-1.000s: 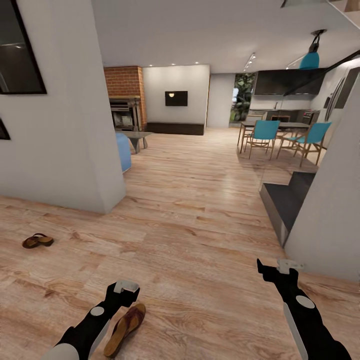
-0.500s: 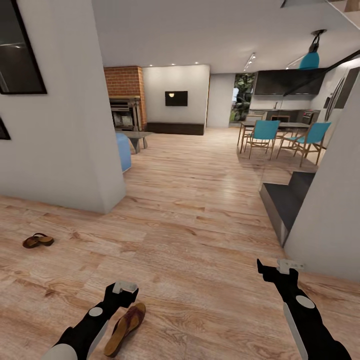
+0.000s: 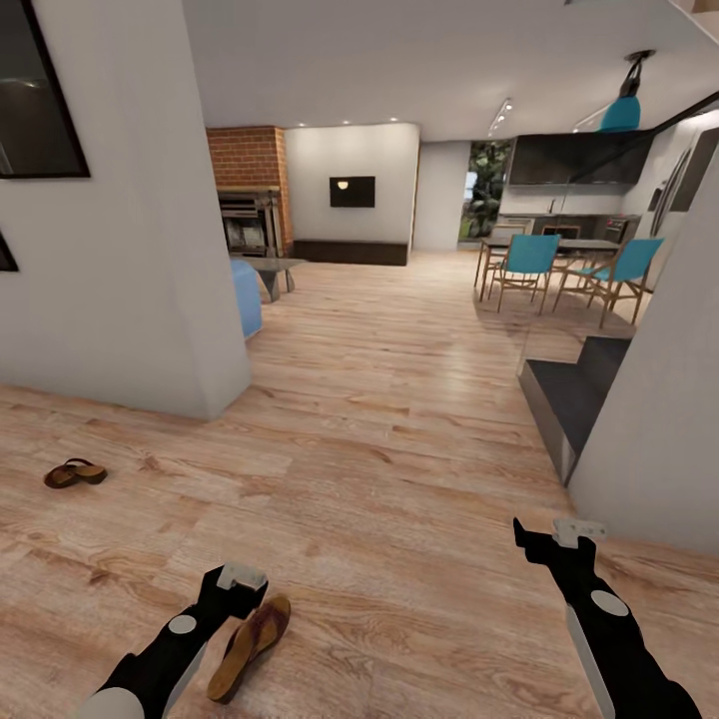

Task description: Pick up the two gym shoes and the two sandals from the corridor floor and place them onto the hallstand (shoe rack) in the corridor, making sure they are on the rack and not on the floor. Arrange them so the two gym shoes are next to each other and the two sandals are next to each other.

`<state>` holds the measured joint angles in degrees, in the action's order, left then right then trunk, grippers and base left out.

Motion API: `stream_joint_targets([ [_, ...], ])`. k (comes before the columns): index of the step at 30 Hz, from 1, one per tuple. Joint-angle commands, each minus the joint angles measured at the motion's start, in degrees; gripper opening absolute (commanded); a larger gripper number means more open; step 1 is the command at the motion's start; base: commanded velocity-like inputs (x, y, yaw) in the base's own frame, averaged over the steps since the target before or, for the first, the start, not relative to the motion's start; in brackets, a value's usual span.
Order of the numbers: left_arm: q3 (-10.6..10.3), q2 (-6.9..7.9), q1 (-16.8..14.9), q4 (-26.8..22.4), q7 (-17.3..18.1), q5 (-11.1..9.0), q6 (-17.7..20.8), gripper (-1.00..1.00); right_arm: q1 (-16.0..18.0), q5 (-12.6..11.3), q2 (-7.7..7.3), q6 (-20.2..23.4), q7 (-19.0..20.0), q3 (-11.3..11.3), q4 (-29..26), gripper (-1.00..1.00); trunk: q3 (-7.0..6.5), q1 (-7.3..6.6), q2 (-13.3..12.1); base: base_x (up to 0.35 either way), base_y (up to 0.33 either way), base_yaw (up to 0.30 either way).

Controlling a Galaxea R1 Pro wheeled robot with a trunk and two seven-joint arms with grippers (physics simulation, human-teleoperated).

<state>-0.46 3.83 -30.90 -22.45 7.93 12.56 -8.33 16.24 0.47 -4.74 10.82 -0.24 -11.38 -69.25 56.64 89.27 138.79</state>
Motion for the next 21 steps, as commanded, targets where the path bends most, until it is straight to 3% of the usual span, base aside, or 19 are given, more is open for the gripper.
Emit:
stream_joint_targets([
  [1,0.0,0.08,0.0,0.0,0.2,0.7,-0.2,1.0,0.0,0.1,0.0,0.3,0.0,0.0,-0.1,1.0,0.32,0.21,0.4,0.0,0.0,0.0],
  [7,0.1,1.28,0.0,0.0,3.3,2.1,-0.2,1.0,0.0,0.1,0.0,0.3,0.0,0.1,0.1,1.0,1.88,1.53,2.8,0.0,0.0,0.0],
  [8,0.3,2.09,-0.1,0.0,5.7,2.2,-0.2,1.0,0.0,0.1,0.0,0.5,0.1,0.2,0.1,1.0,2.15,1.75,3.2,0.0,0.0,0.0],
  [10,0.4,2.38,-0.1,0.0,6.6,2.2,-0.2,1.0,0.0,0.1,0.0,0.6,0.1,0.1,0.1,1.0,2.68,2.19,4.0,0.0,0.0,0.0],
  [12,0.8,4.33,-0.1,-0.1,8.2,2.0,-0.2,1.0,0.0,0.1,0.0,1.0,0.1,0.1,0.1,1.0,3.25,2.43,4.5,0.0,0.0,0.003],
  [21,0.7,4.67,-0.1,-0.4,8.5,1.9,-0.3,1.0,0.0,0.1,0.0,1.0,0.1,0.1,0.0,1.0,6.02,2.67,4.6,0.0,0.0,0.063],
])
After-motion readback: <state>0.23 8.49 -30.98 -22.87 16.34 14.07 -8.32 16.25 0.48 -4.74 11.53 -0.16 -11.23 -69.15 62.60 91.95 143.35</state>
